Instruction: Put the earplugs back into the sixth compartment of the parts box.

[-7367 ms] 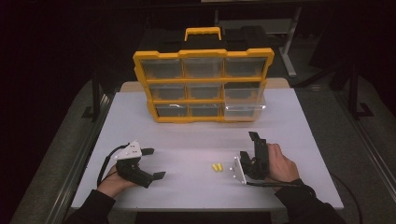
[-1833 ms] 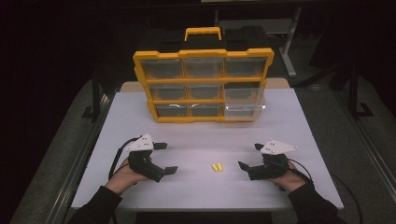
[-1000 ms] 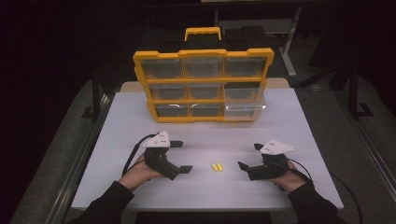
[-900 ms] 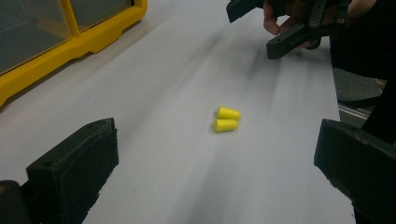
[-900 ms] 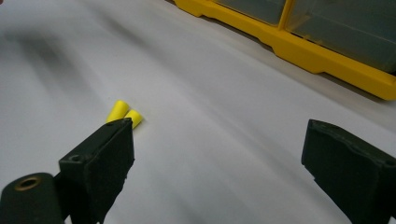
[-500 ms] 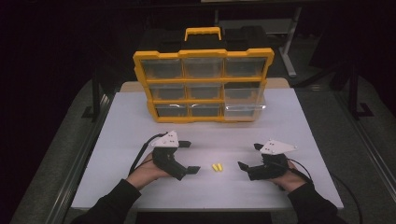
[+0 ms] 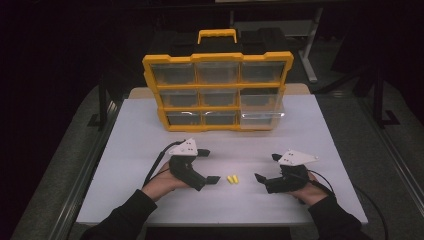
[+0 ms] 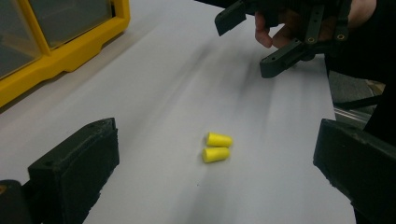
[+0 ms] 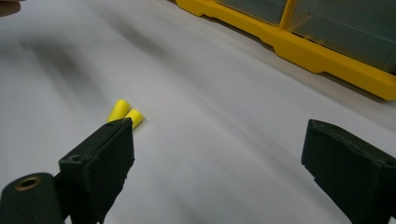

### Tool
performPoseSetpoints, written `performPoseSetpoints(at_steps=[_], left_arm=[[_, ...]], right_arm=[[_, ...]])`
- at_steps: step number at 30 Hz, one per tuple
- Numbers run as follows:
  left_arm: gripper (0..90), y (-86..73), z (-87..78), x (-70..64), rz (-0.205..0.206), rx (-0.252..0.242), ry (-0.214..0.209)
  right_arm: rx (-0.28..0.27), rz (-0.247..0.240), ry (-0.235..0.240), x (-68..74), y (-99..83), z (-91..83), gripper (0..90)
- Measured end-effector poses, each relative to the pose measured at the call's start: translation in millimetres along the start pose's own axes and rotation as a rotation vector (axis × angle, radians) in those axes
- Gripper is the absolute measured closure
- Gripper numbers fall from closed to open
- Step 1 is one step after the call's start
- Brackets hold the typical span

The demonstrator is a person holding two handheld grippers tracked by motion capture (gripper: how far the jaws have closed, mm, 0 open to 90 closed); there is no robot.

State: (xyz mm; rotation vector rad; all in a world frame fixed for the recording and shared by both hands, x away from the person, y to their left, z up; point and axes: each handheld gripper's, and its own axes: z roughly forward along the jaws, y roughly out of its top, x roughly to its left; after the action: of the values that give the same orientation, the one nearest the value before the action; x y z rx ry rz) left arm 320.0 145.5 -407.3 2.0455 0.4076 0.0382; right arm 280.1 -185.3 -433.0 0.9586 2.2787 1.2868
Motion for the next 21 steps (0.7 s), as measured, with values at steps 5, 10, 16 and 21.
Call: performPoseSetpoints(at_steps=[5, 10, 16, 21], left_arm=[[3.3, 1.5, 2.6, 0.0, 0.002, -0.005, 0.003], [5.5, 2.5, 6.2, 0.1, -0.008, -0.004, 0.015], [6.7, 3.5, 13.9, -1.1, -0.007, 0.011, 0.018], [10.4, 4.8, 19.8, -2.0, -0.004, 0.015, 0.02]], right_arm=[[0.003, 0.0, 0.0, 0.3, -0.1, 0.4, 8.5], [0.005, 0.001, 0.003, 0.1, -0.2, 0.8, 8.5], [0.007, 0.001, 0.004, 0.2, -0.3, 1.2, 8.5], [0.008, 0.001, 0.004, 0.2, -0.3, 1.2, 8.5]])
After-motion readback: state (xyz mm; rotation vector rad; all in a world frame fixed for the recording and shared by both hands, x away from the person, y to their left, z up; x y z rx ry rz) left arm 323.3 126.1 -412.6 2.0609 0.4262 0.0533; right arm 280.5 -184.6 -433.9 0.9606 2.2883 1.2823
